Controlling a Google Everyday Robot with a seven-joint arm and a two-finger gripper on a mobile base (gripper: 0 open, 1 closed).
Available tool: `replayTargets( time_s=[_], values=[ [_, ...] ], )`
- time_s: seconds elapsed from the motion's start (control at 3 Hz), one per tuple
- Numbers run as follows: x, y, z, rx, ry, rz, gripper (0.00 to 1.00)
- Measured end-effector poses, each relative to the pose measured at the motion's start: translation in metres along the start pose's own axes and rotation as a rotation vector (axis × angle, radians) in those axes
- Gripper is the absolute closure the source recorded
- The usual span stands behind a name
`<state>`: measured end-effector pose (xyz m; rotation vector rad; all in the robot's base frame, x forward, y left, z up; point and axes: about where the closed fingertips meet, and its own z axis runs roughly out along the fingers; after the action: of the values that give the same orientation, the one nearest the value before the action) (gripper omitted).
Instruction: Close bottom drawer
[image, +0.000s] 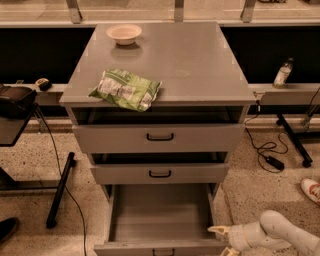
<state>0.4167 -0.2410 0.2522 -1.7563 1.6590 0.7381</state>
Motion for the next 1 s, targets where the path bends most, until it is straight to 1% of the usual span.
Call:
replayTargets(
  time_s=[0.33, 1.0],
  values=[
    [0.0258, 0.0144, 0.0258, -0.042, -0.040, -0.077, 0.55],
    [0.0273, 0.0146, 0.0270, -0.037, -0.035, -0.074, 1.00]
  ],
)
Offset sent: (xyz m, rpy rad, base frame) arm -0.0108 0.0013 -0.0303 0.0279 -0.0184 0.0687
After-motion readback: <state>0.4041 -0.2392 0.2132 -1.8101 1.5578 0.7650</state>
